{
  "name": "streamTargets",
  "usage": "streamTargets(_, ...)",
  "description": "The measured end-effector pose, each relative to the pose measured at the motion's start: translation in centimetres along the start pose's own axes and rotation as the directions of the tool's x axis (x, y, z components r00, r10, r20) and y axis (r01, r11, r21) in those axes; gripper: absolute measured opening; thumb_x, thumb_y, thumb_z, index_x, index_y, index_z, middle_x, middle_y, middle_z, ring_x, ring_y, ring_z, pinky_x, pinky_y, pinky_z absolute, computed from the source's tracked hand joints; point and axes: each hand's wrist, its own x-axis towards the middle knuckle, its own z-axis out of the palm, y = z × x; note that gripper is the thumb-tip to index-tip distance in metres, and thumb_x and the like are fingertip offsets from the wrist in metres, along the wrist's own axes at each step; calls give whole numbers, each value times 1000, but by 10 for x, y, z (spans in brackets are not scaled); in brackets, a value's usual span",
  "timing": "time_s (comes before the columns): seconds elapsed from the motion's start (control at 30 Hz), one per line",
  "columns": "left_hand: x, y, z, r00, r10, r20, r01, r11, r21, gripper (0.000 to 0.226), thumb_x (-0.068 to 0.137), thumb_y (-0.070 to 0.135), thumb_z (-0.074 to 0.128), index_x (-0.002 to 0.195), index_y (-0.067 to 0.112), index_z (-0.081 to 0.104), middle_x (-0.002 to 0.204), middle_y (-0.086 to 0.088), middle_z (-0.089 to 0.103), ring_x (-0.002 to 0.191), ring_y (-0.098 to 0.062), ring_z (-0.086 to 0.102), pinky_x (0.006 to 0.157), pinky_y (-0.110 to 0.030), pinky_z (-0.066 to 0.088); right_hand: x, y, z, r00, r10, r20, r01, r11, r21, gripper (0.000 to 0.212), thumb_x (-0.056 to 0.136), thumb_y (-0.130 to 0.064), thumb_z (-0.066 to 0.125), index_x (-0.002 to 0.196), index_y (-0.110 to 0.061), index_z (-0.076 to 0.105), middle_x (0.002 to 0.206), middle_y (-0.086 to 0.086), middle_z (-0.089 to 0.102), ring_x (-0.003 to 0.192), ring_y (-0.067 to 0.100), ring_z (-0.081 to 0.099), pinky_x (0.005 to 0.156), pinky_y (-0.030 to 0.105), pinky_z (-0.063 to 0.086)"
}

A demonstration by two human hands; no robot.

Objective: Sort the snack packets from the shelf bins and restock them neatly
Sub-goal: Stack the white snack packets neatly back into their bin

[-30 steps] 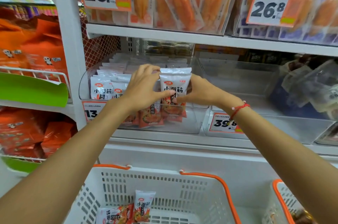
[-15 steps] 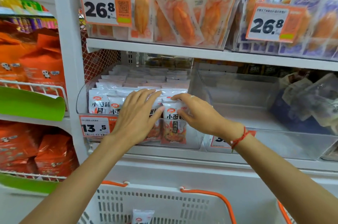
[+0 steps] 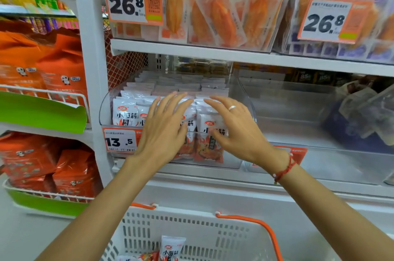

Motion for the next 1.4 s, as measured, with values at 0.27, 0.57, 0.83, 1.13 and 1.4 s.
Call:
streamTargets(0.27,-144,-3,-5,800,-517,-303,476,856,-205,28,82,5,66,107,18,68,117,2,62,109,-23,51,90,-42,46,-98,-58,63,998,58,-31,-49,970,237,25,89,-27,65,113,-18,64,113,0,61,105,22,56,80,35,50)
streamTargets(0.57,-300,-50,52,472,-851,230,759,525,385,91,71,11,83,145,-2,33,147,-21,41,136,-38,37,112,-53,30,-196,-97,234,888,42,458,-138,974,179,49,64,0,78,110,-14,67,104,6,69,88,28,67,64,36,58)
streamTargets(0.83,-314,-50,63,508,-849,145,778,524,346,93,72,11,81,148,2,28,152,-16,35,141,-33,28,118,-44,14,-223,-113,287,871,1,492,55,994,-99,90,40,13,54,130,-1,58,132,19,58,115,35,61,87,45,53)
streamTargets(1.13,-318,-47,64,524,-844,111,797,532,286,88,77,14,75,150,5,26,155,-13,29,145,-30,22,119,-39,4,-214,-112,286,849,287,444,-288,955,-66,35,62,-3,83,93,-9,66,97,9,63,85,28,58,70,35,50)
streamTargets(1.4,-296,-42,47,487,-810,327,781,571,252,97,82,39,73,153,9,14,162,-10,4,149,-24,-5,118,-38,-11,-185,-106,235,838,95,537,-339,862,377,17,93,-28,62,105,-16,67,89,3,73,76,24,66,61,31,46)
